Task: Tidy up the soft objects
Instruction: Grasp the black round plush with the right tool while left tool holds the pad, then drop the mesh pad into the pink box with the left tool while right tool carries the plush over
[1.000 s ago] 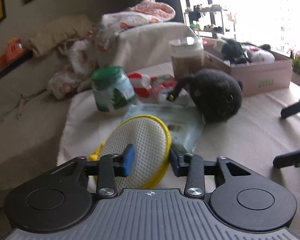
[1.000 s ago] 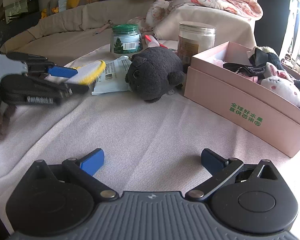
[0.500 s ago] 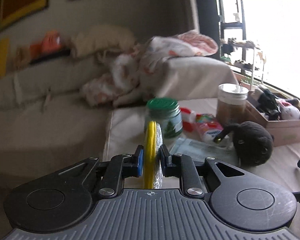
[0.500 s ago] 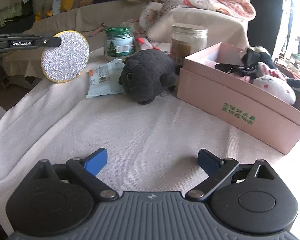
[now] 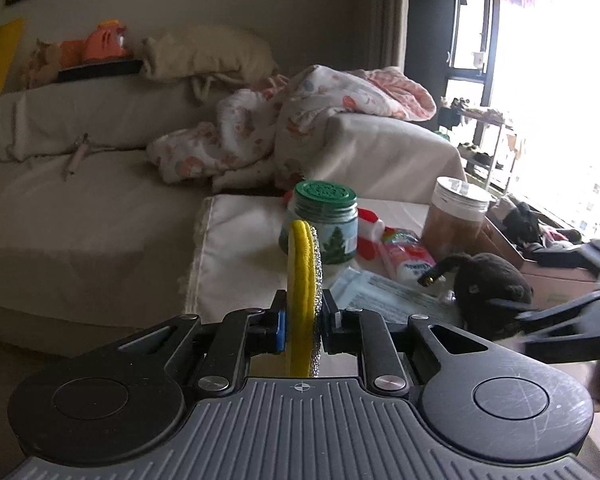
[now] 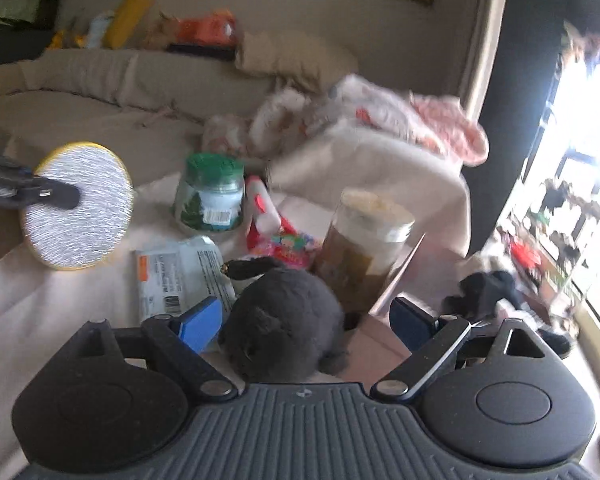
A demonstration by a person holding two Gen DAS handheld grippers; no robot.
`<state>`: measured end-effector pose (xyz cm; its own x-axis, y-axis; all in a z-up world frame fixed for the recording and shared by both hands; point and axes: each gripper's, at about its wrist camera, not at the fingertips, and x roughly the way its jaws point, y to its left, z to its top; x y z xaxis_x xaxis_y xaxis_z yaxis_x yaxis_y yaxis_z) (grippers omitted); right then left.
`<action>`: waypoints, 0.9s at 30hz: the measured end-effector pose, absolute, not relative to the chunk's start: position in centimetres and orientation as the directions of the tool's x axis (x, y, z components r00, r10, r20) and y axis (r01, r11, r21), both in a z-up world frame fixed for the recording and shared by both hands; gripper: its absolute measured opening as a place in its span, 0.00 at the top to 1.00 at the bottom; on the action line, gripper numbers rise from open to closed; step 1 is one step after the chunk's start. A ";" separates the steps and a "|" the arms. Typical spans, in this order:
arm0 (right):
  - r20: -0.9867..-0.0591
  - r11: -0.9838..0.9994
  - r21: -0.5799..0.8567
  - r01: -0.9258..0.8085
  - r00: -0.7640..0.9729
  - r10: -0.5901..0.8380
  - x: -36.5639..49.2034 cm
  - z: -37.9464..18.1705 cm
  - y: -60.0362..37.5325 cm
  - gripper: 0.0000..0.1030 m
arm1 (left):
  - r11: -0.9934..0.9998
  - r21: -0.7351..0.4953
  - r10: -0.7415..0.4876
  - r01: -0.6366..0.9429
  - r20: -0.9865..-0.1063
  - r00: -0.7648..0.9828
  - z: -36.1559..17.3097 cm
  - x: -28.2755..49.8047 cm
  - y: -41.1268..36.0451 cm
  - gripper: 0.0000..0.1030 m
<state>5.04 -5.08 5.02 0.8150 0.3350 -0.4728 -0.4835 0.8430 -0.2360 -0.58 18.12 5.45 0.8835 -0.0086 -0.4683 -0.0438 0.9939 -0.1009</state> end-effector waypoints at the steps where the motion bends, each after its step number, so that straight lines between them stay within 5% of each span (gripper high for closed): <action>1: -0.491 0.845 -0.236 -0.479 0.810 0.322 5.7 4.5 -4.4 0.13 | 0.994 -0.105 -0.012 -0.042 -0.470 0.883 5.4 -0.7 18.3 0.82; 4: -0.550 0.839 -0.279 -0.467 0.794 0.260 7.3 2.6 -2.4 0.21 | 0.992 -0.120 -0.020 -0.041 -0.470 0.882 5.3 -1.0 18.9 0.82; 5: -0.552 0.838 -0.292 -0.461 0.797 0.247 7.3 2.2 -1.9 0.35 | 0.991 -0.130 -0.026 -0.040 -0.470 0.882 5.4 -1.0 19.3 0.82; 8: -0.570 0.811 -0.323 -0.488 0.785 0.245 6.8 2.6 -1.1 0.39 | 0.985 -0.172 -0.052 -0.034 -0.471 0.880 6.0 -0.6 20.5 0.82; 12: -0.603 0.769 -0.234 -0.594 0.710 0.364 5.6 6.9 -1.2 0.39 | 0.968 -0.250 -0.089 -0.029 -0.449 0.889 9.1 1.9 23.3 0.82; 18: -0.495 0.742 -0.222 -0.633 0.729 0.474 6.3 16.5 -0.3 0.39 | 0.983 -0.169 -0.005 -0.065 -0.388 0.922 16.0 8.8 25.4 0.82; 27: -0.384 0.810 -0.253 -0.529 0.824 0.417 12.7 23.6 -0.6 0.39 | 0.986 -0.143 0.030 -0.088 -0.367 0.930 20.4 15.3 24.7 0.82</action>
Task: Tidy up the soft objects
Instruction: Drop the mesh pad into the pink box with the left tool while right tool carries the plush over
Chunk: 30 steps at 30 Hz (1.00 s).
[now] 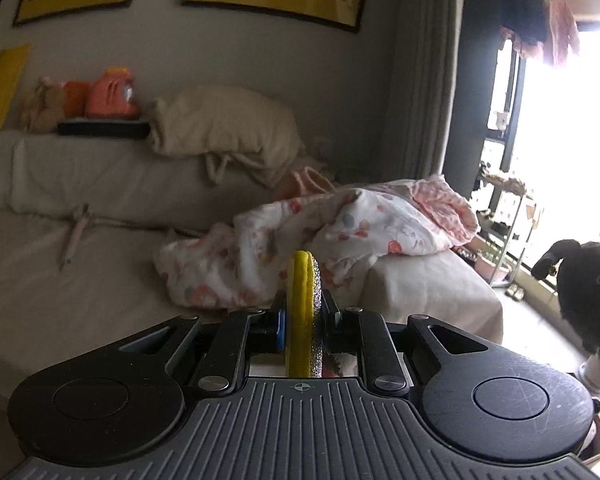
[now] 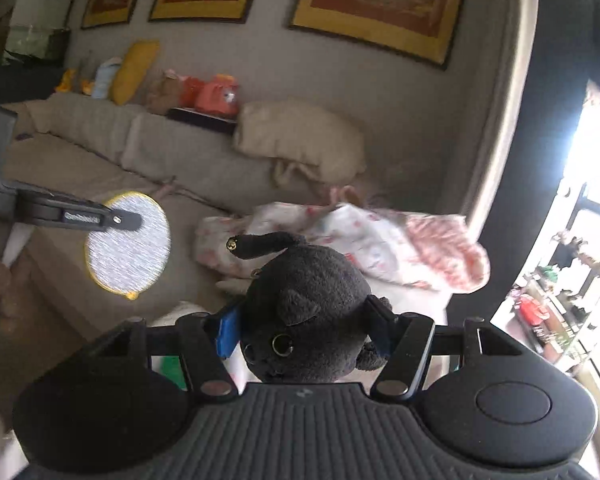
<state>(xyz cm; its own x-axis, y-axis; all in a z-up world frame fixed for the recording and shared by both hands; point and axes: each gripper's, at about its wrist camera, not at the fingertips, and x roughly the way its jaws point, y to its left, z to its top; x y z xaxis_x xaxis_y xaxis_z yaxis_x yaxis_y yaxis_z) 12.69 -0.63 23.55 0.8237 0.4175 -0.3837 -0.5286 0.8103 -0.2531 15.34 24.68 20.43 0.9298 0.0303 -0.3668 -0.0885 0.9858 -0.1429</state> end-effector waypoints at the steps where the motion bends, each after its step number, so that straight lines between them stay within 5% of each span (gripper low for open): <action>1: -0.384 0.813 -0.263 -0.519 0.830 0.405 13.2 23.9 -1.0 0.39 | 0.987 -0.133 0.031 -0.085 -0.369 0.929 20.7 16.0 24.2 0.82; 8: -0.373 0.854 -0.305 -0.421 0.878 0.300 16.4 24.3 -4.3 0.39 | 0.993 -0.107 0.009 -0.054 -0.380 0.925 20.9 19.9 20.9 0.82; 30: -0.398 0.968 -0.194 -0.158 0.915 0.070 18.2 19.8 -22.2 0.39 | 0.903 -0.174 -0.428 0.393 -0.445 0.787 17.2 24.9 -3.6 0.82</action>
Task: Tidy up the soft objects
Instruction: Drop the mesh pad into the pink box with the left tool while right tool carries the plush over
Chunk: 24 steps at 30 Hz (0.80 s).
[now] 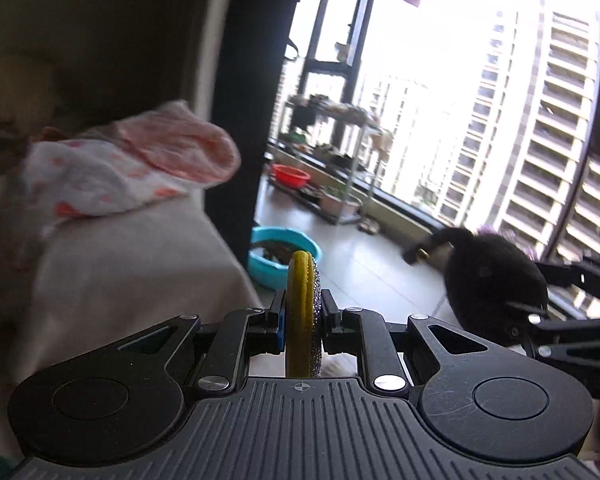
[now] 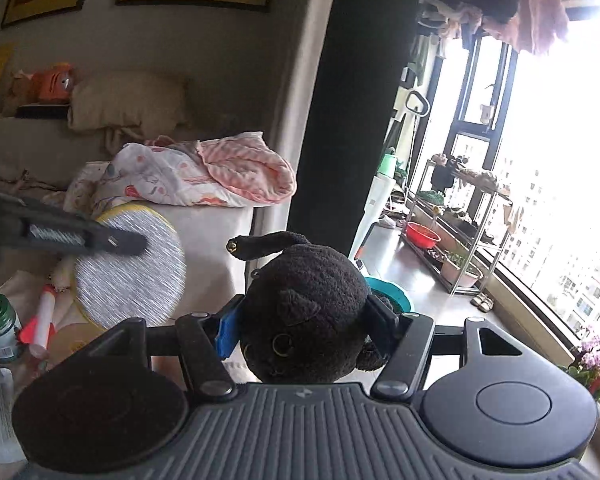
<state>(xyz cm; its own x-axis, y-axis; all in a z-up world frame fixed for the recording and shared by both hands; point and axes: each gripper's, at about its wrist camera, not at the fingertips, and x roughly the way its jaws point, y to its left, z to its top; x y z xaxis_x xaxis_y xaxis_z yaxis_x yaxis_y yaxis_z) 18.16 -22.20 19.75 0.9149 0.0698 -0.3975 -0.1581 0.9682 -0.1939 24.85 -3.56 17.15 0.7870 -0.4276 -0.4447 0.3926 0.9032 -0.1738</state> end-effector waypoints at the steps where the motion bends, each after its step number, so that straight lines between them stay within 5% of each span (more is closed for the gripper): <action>1: -0.396 0.969 -0.191 -0.157 0.915 0.071 18.0 19.5 -22.5 0.39 | 0.899 -0.161 -0.434 0.407 -0.459 0.775 16.7 25.1 -4.1 0.82; 24: -0.482 0.966 -0.009 -0.259 0.848 0.223 18.1 15.7 -23.8 0.39 | 0.761 -0.084 -0.501 0.643 -0.706 0.501 8.6 19.1 -7.4 0.73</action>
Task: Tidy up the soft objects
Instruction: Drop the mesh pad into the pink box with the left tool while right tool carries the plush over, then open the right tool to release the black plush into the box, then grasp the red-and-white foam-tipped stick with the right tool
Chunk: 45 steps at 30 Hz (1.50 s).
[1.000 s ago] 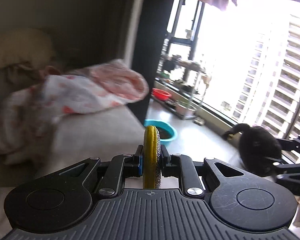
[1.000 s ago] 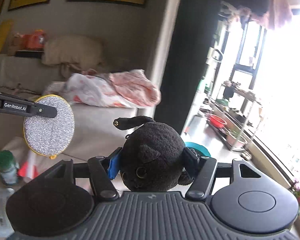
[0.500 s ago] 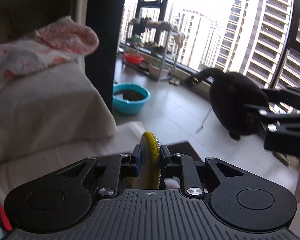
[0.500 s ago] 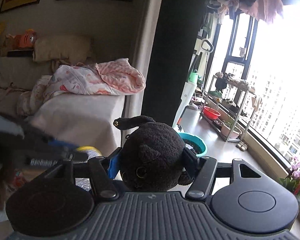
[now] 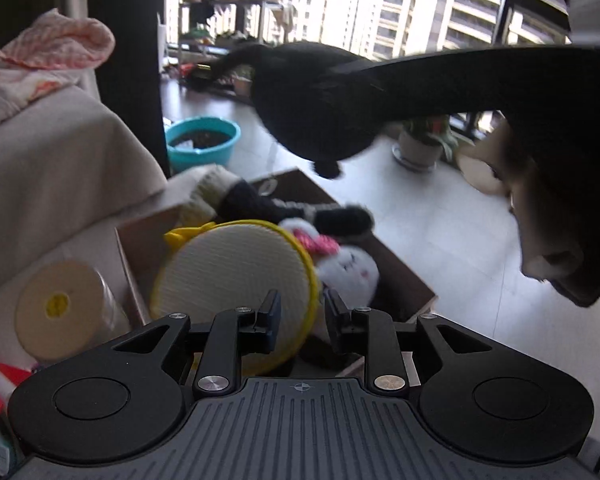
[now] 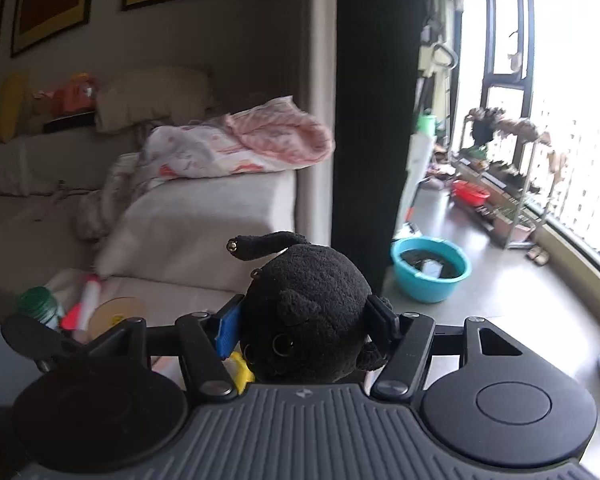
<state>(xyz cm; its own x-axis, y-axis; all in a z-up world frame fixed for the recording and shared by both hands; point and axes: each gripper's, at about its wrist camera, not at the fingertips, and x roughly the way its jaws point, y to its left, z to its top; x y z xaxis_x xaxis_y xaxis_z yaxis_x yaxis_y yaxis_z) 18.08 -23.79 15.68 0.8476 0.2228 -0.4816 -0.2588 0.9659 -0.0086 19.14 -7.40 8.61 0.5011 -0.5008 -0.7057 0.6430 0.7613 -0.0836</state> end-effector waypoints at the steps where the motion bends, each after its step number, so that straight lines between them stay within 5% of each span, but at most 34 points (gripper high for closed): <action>1: -0.487 0.964 -0.002 -0.267 0.842 0.232 18.2 15.5 -23.5 0.39 | 0.760 -0.065 -0.490 0.646 -0.711 0.505 8.7 18.6 -7.7 0.73; 5: -0.494 0.957 0.032 -0.287 0.828 0.265 18.9 15.2 -22.1 0.39 | 0.794 0.065 -0.386 0.604 -0.714 0.584 8.3 18.6 -8.2 0.75; 15: -0.644 0.930 0.163 -0.331 0.678 0.354 24.2 12.6 -19.1 0.33 | 0.809 -0.138 -0.516 0.571 -0.632 0.578 9.2 17.2 -4.5 0.75; 23: -0.600 0.929 0.085 -0.359 0.726 0.335 22.6 13.3 -19.0 0.30 | 0.822 -0.255 -0.554 0.509 -0.564 0.612 9.7 15.3 -0.3 0.75; 25: -0.575 0.937 0.068 -0.344 0.754 0.319 22.8 14.0 -18.7 0.34 | 0.828 -0.277 -0.553 0.488 -0.556 0.621 9.5 14.7 0.5 0.75; 26: -0.574 0.941 0.060 -0.333 0.759 0.306 23.0 14.1 -18.4 0.45 | 0.832 -0.279 -0.548 0.479 -0.550 0.631 9.3 14.2 1.0 0.75; 28: -0.588 0.946 0.073 -0.315 0.753 0.296 23.8 14.2 -17.8 0.54 | 0.846 -0.273 -0.529 0.458 -0.542 0.653 8.8 12.9 2.1 0.75; 31: -0.622 0.944 0.145 -0.295 0.715 0.319 24.7 13.9 -17.3 0.54 | 0.871 -0.293 -0.491 0.395 -0.547 0.678 7.5 11.4 4.8 0.75; 41: -0.628 0.897 0.020 -0.442 0.692 0.355 22.4 17.0 -9.5 0.53 | 0.914 -0.402 -0.173 -0.054 -0.506 0.845 2.4 8.0 16.5 0.75; 45: -0.726 0.833 0.038 -0.552 0.558 0.402 24.4 17.1 -2.4 0.51 | 0.862 -0.492 -0.141 -0.124 -0.467 0.873 1.4 7.2 19.6 0.75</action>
<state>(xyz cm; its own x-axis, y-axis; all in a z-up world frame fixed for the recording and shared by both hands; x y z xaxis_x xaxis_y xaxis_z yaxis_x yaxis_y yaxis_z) 24.37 -2.43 17.07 0.5576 0.4023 -0.7261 -0.5520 0.8330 0.0376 7.16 19.62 1.36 0.8730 -0.1405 -0.4671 -0.1245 0.8617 -0.4919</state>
